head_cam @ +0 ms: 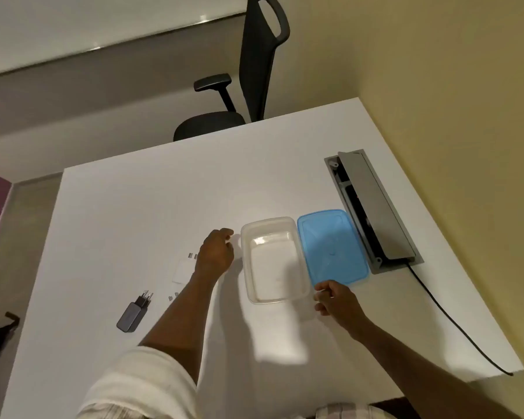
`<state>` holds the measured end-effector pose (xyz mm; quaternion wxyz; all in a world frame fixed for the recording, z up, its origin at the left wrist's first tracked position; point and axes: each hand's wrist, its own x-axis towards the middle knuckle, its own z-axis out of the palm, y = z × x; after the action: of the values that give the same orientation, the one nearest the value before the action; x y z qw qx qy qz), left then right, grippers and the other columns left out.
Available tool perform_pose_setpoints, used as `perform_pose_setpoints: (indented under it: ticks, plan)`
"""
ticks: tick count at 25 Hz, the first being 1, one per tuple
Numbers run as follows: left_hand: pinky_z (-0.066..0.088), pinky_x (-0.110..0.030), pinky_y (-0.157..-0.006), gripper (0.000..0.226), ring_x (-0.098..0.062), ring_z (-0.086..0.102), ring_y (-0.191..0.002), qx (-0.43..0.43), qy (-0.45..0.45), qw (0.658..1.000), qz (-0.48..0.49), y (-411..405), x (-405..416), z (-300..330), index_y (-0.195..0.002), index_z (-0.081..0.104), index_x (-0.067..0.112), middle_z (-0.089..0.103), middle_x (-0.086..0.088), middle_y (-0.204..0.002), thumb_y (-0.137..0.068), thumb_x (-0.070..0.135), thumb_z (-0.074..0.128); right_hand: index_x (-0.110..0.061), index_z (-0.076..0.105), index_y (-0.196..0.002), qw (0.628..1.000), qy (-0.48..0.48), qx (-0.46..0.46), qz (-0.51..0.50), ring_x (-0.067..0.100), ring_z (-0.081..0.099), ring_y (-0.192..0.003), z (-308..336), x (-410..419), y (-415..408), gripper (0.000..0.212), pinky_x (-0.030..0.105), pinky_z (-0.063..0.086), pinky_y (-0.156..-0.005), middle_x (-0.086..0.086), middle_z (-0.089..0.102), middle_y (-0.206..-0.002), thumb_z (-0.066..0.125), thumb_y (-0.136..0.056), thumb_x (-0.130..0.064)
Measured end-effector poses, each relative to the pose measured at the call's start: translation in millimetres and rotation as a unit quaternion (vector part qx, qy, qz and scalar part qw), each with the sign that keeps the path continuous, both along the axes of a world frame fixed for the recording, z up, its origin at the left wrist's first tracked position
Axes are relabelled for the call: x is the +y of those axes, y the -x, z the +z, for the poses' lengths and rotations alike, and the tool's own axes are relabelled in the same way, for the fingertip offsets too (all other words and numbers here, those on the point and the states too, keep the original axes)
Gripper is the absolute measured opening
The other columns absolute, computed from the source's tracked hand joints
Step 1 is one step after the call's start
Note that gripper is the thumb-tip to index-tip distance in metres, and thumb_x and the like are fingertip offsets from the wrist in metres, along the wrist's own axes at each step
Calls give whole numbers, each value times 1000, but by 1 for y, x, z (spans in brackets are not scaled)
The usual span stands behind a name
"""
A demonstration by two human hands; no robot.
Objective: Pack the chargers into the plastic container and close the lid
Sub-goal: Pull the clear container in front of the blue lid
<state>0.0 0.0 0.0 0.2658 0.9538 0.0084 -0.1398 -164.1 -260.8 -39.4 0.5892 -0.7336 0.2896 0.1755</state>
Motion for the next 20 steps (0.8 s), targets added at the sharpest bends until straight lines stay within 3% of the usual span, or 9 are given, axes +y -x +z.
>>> perform_pose_setpoints:
  ticks: [4,8,13,15,20]
  plan:
    - [35,-40,-116,52,-30,48,-136,48,10,999,-13,-25,-20,-1,-148,42,10,47,-12,-151,-97,17,49,-10,63,-106,995,-74,46,-41,27,73,-82,-7,4,9,18,41,60,-78,14,72,-96,56,-90,-8]
    - [35,-41,-117,54,-30,48,-138,88,28,995,-30,-41,-32,-7,-149,40,11,46,-11,-153,-100,33,49,-10,61,-110,989,-120,55,-60,31,73,-90,-5,7,5,19,39,60,-80,14,72,-102,56,-92,-8]
    - [38,-27,-89,35,-27,60,-118,63,44,996,-34,-42,-35,-14,-122,63,12,68,-6,-123,-97,33,51,-9,61,-109,989,-134,45,-50,28,73,-90,0,8,-2,17,32,60,-76,14,71,-101,53,-94,-9]
    - [38,-26,-85,29,-22,62,-106,55,58,997,-20,-38,-31,-16,-110,67,12,71,-3,-112,-97,32,52,-9,61,-109,989,-132,40,-51,28,73,-89,0,9,-3,16,31,61,-74,16,71,-101,54,-94,-10]
    - [37,-26,-81,30,-14,55,-91,46,53,997,23,-24,-12,-14,-102,70,10,64,7,-94,-97,32,51,-13,62,-103,989,-134,28,-49,26,73,-88,1,12,-1,12,29,61,-73,17,70,-100,57,-94,-11]
